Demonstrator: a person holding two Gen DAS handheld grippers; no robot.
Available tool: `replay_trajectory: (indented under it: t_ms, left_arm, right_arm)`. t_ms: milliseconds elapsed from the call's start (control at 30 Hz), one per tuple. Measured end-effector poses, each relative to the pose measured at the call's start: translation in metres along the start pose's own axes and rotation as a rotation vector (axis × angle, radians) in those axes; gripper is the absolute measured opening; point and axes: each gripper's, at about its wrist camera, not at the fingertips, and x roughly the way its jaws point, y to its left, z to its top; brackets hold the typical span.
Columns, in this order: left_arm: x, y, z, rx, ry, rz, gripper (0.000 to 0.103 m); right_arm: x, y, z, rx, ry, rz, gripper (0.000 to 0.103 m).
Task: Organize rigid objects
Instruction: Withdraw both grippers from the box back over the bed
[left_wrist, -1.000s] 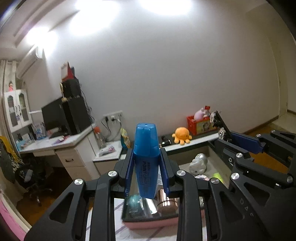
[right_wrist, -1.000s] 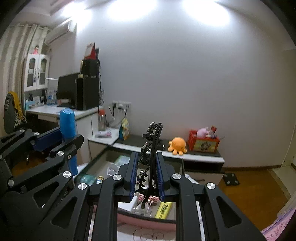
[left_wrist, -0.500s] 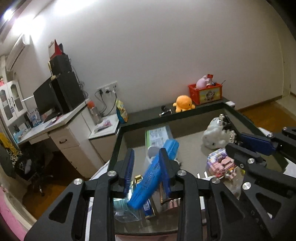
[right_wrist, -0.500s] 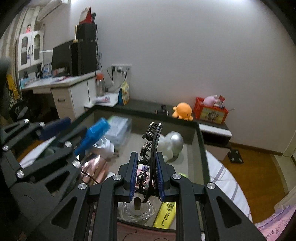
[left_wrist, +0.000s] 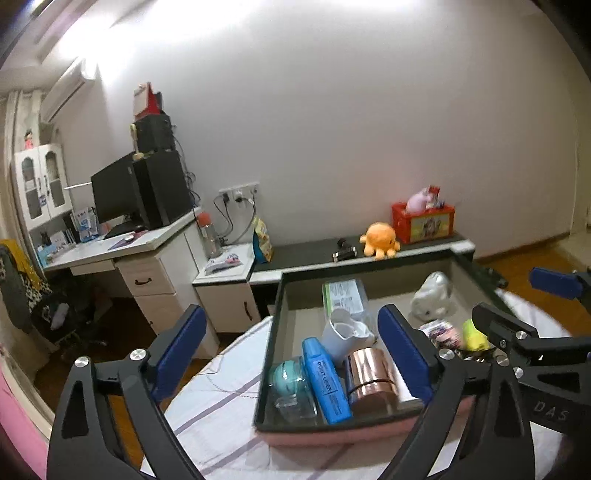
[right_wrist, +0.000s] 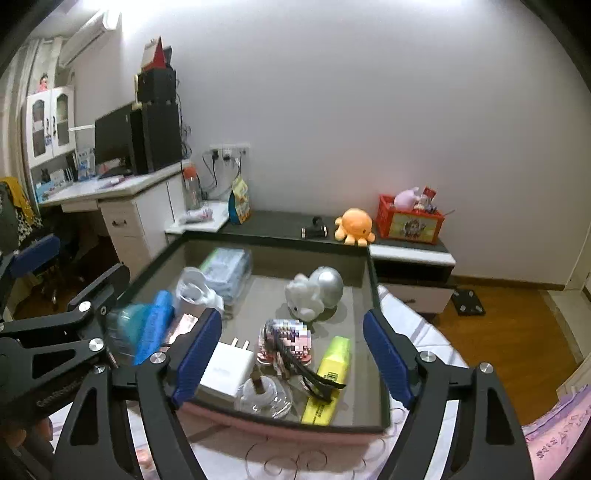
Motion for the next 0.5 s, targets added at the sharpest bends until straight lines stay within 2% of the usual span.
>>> replay_trajectory:
  t_ms: [100, 200, 233, 267, 300, 500]
  left_arm:
    - [-0.033, 0.011, 0.003, -0.033, -0.045, 0.001, 0.103]
    - [-0.065, 0.021, 0.002, -0.06, -0.079, -0.013, 0.103]
    - [-0.076, 0.024, 0.001, -0.064, -0.091, -0.015, 0.103]
    - [-0.085, 0.026, 0.0, -0.068, -0.102, -0.018, 0.103]
    - [-0.098, 0.027, -0.002, -0.071, -0.111, -0.028, 0.103]
    - [-0.156, 0.036, -0.013, -0.114, -0.175, -0.046, 0.103]
  right_arm:
    - [-0.035, 0.007, 0.003, -0.012, -0.053, 0.0, 0.084]
    - [-0.072, 0.013, 0.001, -0.011, -0.12, 0.008, 0.087]
    - [-0.085, 0.015, -0.001, -0.007, -0.14, 0.017, 0.089]
    - [-0.094, 0.017, -0.002, -0.005, -0.153, 0.018, 0.098]
    - [-0.105, 0.02, -0.004, -0.006, -0.167, 0.016, 0.103]
    - [-0.173, 0.034, -0.021, -0.026, -0.266, 0.012, 0.103]
